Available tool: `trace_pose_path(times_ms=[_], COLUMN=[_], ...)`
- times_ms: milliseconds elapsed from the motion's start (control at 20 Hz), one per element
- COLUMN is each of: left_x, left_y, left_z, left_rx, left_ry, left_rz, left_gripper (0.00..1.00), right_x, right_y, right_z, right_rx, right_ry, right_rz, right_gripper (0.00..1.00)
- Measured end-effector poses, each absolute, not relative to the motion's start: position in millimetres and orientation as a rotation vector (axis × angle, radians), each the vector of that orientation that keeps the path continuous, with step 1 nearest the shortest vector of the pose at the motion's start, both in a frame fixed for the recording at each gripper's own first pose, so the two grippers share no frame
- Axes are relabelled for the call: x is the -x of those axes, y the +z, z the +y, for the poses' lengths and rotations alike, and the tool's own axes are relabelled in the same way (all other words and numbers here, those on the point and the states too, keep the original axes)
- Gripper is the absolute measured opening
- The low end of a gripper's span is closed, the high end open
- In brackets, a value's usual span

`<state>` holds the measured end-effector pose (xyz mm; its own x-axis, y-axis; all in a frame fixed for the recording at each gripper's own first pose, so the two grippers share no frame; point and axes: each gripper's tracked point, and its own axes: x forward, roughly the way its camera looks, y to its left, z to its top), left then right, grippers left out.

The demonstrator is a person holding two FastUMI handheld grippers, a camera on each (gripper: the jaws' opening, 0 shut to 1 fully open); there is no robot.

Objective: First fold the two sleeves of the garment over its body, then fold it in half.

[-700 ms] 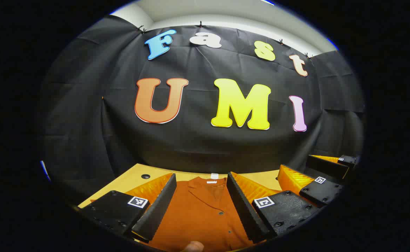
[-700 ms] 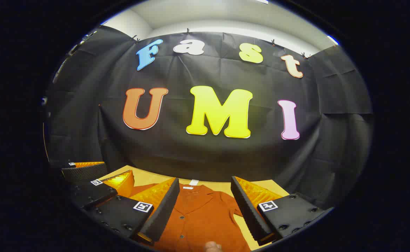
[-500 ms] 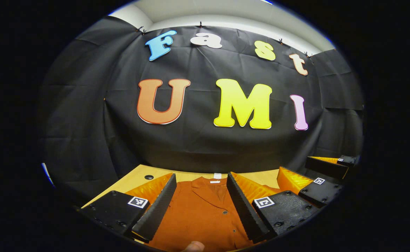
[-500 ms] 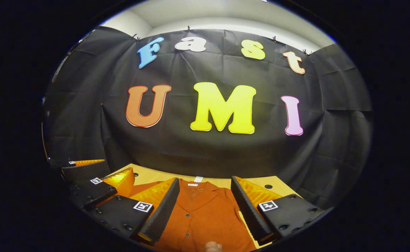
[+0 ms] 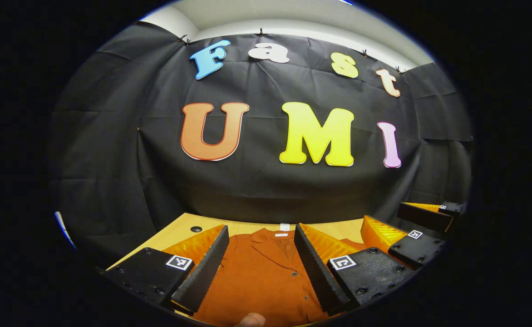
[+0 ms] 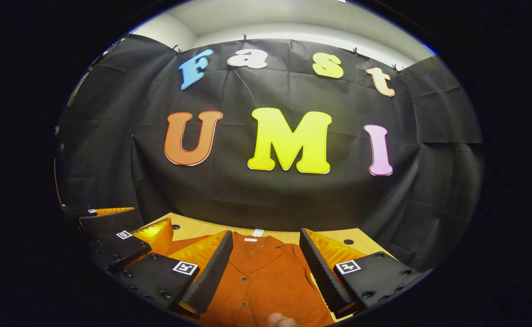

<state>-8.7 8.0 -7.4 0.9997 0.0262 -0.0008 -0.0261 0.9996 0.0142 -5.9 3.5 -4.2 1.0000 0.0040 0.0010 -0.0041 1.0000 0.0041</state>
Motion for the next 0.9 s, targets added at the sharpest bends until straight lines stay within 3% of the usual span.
trace_pose_path(times_ms=[250,500,550,900], left_x=[6,2,1,-1], left_y=[-4,-3,-3,1], left_z=[5,0,-1,1], left_rx=[-0.018,-0.025,-0.025,-0.026], left_ry=[0.022,0.008,0.006,0.015], left_rz=[-0.009,-0.015,-0.016,-0.034], left_gripper=[0.94,1.0,0.96,0.96], right_x=[4,-3,-3,-6], right_y=[-1,-2,-1,2], right_z=[-3,-8,-10,-7], right_rx=[-0.002,-0.005,-0.004,-0.003], right_ry=[-0.009,-0.027,-0.027,-0.019], right_rz=[-0.017,-0.01,-0.013,-0.026], right_gripper=[0.93,0.93,0.93,0.93])
